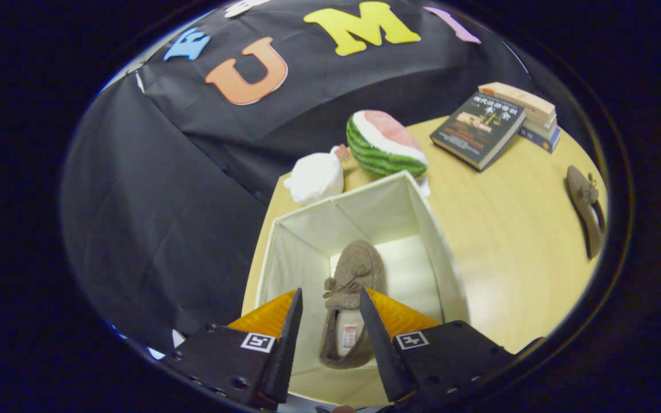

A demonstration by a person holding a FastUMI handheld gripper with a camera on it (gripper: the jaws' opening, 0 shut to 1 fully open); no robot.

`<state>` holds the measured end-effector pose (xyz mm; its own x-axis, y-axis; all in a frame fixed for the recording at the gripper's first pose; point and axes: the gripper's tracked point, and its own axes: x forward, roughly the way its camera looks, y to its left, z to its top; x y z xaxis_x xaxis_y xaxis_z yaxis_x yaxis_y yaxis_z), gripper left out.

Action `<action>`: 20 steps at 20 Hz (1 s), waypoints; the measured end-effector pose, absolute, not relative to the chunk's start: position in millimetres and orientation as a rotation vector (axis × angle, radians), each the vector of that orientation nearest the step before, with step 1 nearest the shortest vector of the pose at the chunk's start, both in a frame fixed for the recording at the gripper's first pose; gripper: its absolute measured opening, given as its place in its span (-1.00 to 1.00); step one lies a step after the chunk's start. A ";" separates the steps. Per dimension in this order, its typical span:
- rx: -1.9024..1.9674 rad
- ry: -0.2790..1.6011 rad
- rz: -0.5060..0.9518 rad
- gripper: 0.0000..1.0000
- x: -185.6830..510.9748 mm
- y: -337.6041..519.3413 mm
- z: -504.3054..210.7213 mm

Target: Open the storage box then place both shoes into the box .Put the left shoe in first, then the right shoe, with the right side of both shoes facing outward in a uniform manner.

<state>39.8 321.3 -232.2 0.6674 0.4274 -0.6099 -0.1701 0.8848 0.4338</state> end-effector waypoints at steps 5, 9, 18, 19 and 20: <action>0.191 0.549 0.344 0.93 41.4 256.2 -157.8; 0.127 0.432 0.285 0.92 47.6 181.1 -113.7; 0.081 0.402 0.120 0.92 53.9 -36.2 -120.7; 0.073 0.420 0.108 0.92 54.2 -57.0 -129.3; 0.065 0.434 0.096 0.92 54.8 -77.6 -138.4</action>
